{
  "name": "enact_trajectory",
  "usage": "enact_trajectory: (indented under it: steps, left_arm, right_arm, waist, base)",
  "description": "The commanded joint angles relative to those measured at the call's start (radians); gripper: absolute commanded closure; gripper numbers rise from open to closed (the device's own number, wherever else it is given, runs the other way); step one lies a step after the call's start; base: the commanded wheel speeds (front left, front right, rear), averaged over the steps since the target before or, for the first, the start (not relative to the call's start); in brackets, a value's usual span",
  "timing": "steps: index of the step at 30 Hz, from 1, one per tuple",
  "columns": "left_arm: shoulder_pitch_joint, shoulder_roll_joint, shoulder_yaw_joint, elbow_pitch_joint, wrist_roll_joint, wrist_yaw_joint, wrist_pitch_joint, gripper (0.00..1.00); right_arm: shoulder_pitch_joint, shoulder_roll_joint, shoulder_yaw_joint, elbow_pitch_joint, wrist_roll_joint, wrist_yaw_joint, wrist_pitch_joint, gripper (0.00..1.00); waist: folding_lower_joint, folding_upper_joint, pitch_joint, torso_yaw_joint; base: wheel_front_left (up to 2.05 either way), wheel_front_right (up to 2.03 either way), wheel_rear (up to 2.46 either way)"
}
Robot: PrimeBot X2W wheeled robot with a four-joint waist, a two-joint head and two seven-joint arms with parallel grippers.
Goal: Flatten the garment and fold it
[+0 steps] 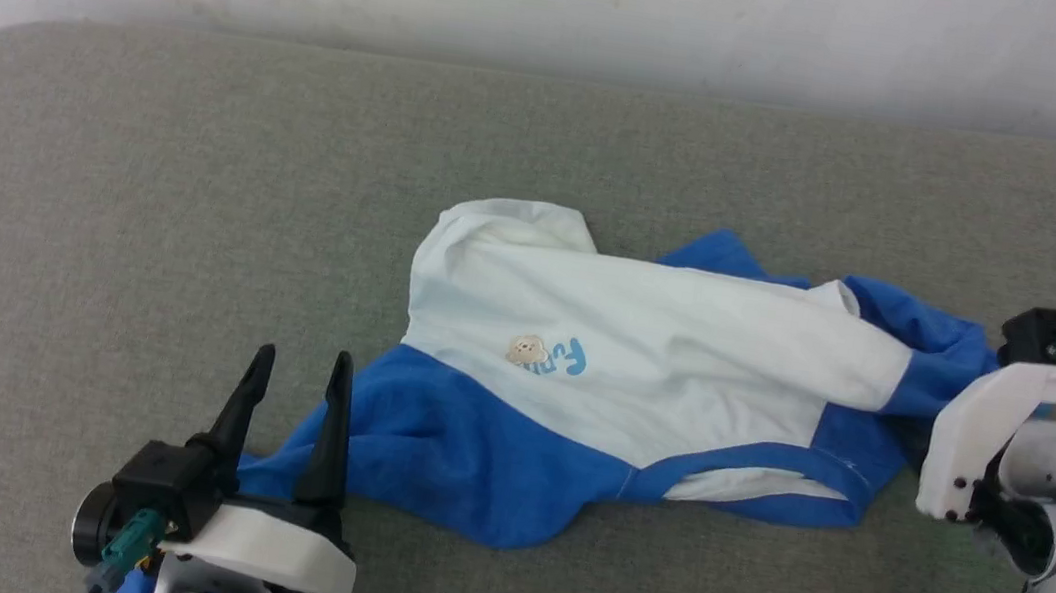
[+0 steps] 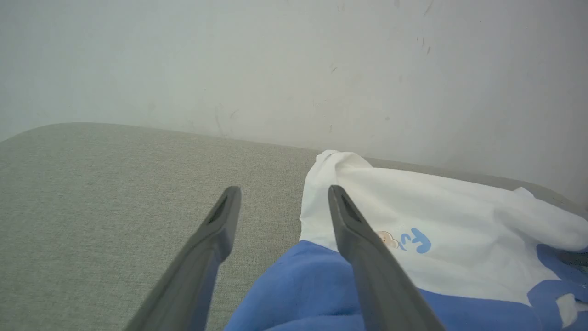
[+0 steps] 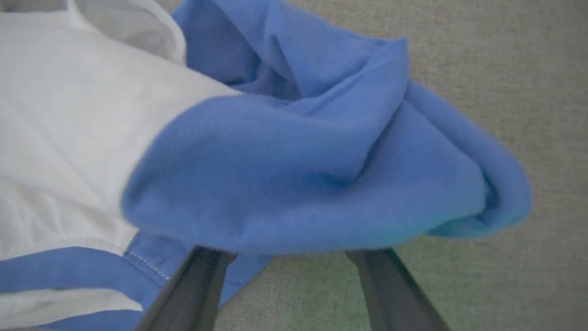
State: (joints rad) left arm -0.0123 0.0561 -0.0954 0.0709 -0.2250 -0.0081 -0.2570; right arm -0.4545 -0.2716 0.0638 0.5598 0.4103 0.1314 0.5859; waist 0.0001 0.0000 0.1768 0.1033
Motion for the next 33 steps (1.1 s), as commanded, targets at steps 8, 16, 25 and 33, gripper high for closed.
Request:
enact_trajectory:
  steps: [8,16,25,33]
  left_arm:
    - [-0.024,-0.005,-0.004,0.014,0.009,-0.004,-0.005,0.0]
    - [-0.019,0.003,-0.011,0.07,0.006,-0.031,-0.004,0.0]
    - [-0.102,0.115,-0.106,0.125,-0.026,-0.107,0.283,0.0]
    - [-0.197,0.279,-0.36,0.109,-0.139,-0.122,0.611,0.0]
  right_arm:
    - [-0.038,0.036,0.052,0.186,0.024,-0.001,0.094,0.55]
    - [0.011,0.012,0.113,0.1,0.098,-0.001,0.031,1.0]
    - [0.139,-0.045,0.081,-0.135,0.118,-0.001,-0.024,1.0]
    - [0.245,-0.017,0.005,-0.308,0.086,-0.001,0.054,1.0]
  waist:
    - [-0.0001,0.0,0.017,0.013]
    - [-0.0001,0.0,-0.028,-0.016]
    - [-0.0001,0.0,-0.088,-0.038]
    - [-0.0001,0.0,-0.074,-0.066]
  base:
    - [0.0,0.0,0.0]
    - [0.0,0.0,0.0]
    - [0.0,0.0,0.0]
    - [0.0,0.0,0.0]
